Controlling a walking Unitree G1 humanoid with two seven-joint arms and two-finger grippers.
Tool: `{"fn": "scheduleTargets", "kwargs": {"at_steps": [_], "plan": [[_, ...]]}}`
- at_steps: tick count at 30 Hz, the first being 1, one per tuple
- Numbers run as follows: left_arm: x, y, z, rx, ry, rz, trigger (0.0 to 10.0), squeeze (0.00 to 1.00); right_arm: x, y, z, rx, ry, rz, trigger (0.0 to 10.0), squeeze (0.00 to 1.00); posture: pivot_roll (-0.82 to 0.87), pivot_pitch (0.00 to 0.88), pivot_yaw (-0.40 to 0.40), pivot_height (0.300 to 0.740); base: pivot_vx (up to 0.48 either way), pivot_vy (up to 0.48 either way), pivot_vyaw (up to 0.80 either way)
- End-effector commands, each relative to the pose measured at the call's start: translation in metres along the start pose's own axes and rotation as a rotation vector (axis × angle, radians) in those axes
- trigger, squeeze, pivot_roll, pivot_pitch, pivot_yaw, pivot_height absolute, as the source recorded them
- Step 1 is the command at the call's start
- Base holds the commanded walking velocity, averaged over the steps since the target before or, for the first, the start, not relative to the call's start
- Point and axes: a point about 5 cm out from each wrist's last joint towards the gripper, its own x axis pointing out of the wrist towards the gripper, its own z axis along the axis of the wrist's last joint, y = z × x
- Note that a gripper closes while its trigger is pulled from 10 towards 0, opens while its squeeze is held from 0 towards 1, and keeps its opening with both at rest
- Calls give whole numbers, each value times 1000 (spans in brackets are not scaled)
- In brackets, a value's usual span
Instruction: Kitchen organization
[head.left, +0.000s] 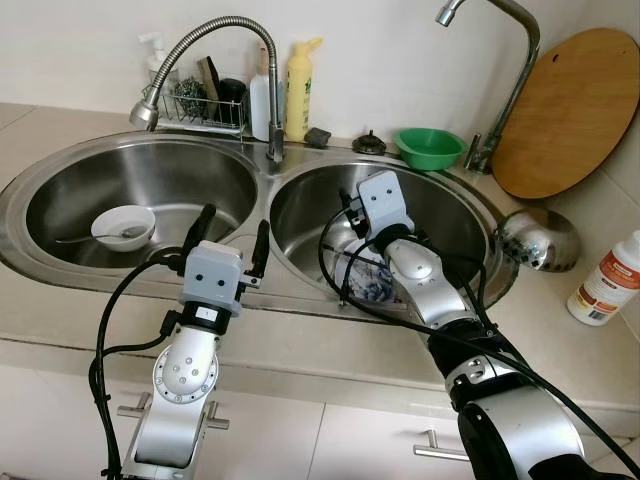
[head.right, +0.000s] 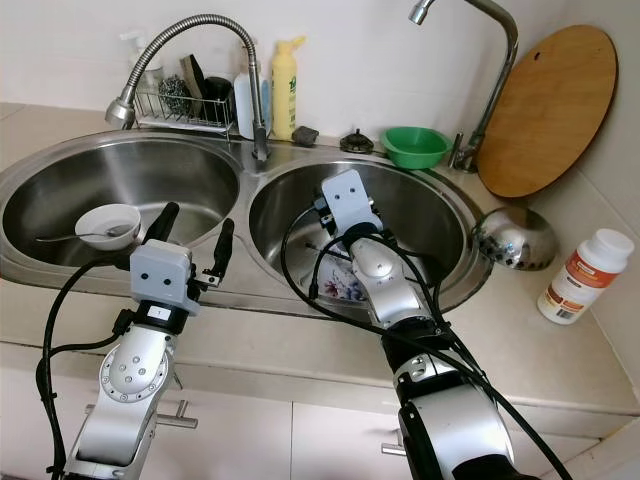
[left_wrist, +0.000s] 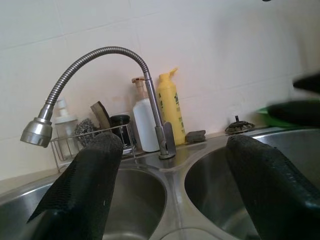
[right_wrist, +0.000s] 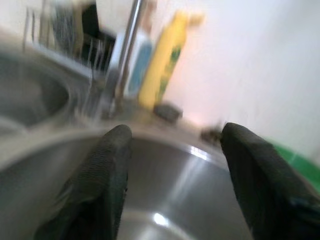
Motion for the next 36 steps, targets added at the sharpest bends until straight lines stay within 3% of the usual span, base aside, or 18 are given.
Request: {"fn": "scheduleTargets", "kwargs": {"at_steps": [1,4,6,7,8,16,18,21,36], "plan": [[1,-4,6,-15,-31,-13,10000,0,2,-5,19,47,-110,-24,10000,1000,118,0,-72,740,0,0,0],[0,-4,8,-17,-38,-16,10000,0,-2,-10,41,99,-255,-62,10000,1000,117,0,-72,740,0,0,0],[0,-4,8,-18,-41,-15,10000,0,-4,-11,46,107,-285,-72,10000,1000,116,0,-72,740,0,0,0],[0,-5,9,-22,-48,-16,10000,0,-8,-12,52,116,-333,-81,10000,937,116,0,-73,740,0,0,0],[0,-4,10,-24,-50,-15,10000,0,-10,-11,54,116,-351,-79,10000,0,115,0,-73,740,0,0,0],[4,-1,19,21,-108,-2,10000,0,-23,-6,53,132,-380,-63,10000,0,113,0,-71,740,0,337,0],[7,1,30,67,-165,6,10000,0,-26,-4,52,142,-382,-52,10000,0,113,0,-72,740,0,480,0],[10,1,39,74,-206,7,10000,0,-29,-2,52,148,-382,-44,10000,0,116,0,-74,740,0,480,0],[10,-2,35,67,-192,0,10000,0,-35,2,60,129,-424,-25,10000,0,115,0,-74,740,0,480,0]]}}
